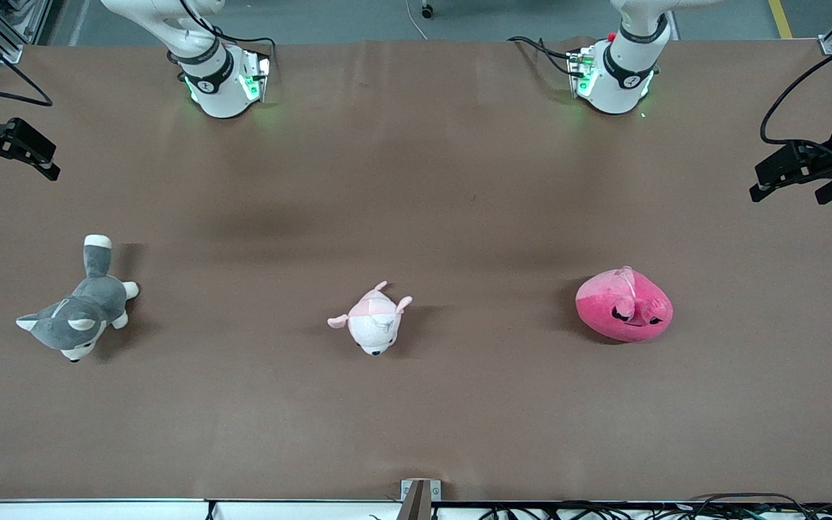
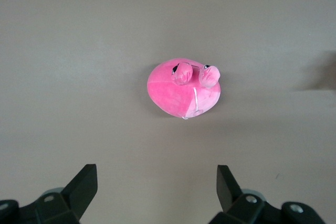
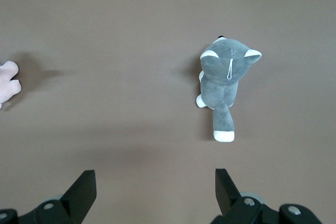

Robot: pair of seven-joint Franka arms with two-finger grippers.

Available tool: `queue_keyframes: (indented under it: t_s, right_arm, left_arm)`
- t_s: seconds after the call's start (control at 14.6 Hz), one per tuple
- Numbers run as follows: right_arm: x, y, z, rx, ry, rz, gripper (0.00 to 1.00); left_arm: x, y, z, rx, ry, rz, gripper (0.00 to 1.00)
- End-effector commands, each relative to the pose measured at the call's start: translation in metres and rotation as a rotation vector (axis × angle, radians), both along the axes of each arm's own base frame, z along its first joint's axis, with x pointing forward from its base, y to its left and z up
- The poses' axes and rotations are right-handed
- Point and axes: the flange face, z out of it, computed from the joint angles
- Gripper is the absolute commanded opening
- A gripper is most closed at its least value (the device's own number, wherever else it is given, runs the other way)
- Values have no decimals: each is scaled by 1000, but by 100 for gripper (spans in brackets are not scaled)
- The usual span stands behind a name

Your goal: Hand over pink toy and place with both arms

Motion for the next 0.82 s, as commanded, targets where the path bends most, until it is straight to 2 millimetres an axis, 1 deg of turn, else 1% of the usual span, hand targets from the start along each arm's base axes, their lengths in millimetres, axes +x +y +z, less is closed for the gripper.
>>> queue_keyframes:
  t_s: [0.0, 0.34, 0.48, 0.55, 0.68, 0.75]
  right_arm:
    - [0, 0, 1, -14, -3, -9, 100]
    - [0, 0, 1, -13, -2, -9, 100]
    - [0, 0, 0, -13, 0, -9, 100]
    - [0, 0, 0, -11, 0, -9, 100]
    - [2, 0, -1, -7, -1, -12, 100]
    - [6, -1, -1, -7, -2, -12, 100]
  left_arm:
    - [0, 0, 4, 20, -13, 0, 100]
    - [1, 1, 4, 17, -18, 1, 100]
    - [4, 2, -1, 15, -8, 6, 100]
    - [6, 2, -6, 16, 2, 6, 100]
    - [18, 3, -31, 12, 47, 5, 100]
    - [27, 2, -54, 8, 91, 3, 100]
